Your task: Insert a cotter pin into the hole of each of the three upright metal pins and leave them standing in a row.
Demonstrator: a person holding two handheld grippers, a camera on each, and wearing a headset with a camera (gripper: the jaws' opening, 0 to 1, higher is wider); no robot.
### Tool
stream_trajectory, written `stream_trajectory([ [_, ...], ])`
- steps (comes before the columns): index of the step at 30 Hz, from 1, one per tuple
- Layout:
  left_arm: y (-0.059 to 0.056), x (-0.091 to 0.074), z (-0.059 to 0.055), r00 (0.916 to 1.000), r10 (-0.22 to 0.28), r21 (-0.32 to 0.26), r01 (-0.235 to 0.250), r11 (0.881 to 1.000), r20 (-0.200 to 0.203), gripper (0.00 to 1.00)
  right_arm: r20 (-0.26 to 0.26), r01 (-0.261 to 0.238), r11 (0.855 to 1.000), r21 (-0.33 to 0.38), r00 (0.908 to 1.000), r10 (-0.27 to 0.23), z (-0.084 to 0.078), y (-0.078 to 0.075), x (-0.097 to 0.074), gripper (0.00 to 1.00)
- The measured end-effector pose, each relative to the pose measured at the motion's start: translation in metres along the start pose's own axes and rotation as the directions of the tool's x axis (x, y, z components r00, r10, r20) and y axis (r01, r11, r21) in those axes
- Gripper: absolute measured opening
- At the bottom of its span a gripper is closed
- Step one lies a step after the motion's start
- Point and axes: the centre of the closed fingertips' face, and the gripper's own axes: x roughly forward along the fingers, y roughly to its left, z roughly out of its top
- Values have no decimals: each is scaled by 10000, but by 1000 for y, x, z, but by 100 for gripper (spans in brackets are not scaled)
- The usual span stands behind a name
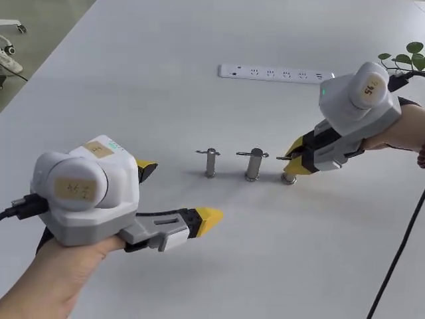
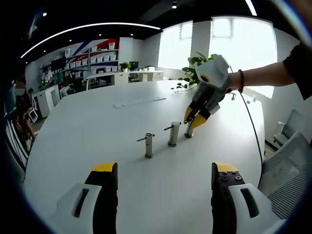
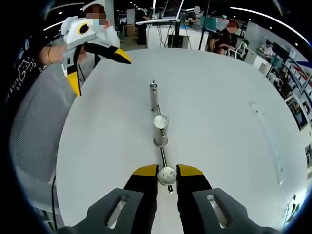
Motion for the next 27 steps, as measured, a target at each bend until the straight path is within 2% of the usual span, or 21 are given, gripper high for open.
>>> stream_trajectory([
  [12,0,-1,1,10000,-18,50,18,10000,-15,78,165,-67,10000,73,9998,66,-3,-8,1,9],
  [20,0,-1,0,9999,-72,93,73,9999,-124,78,180,-157,9998,-105,9997,159,-2,-6,1,10],
  [27,4,-3,2,9999,-7,143,9,9999,-129,79,363,131,9992,387,9992,-145,-2,-6,-5,21],
])
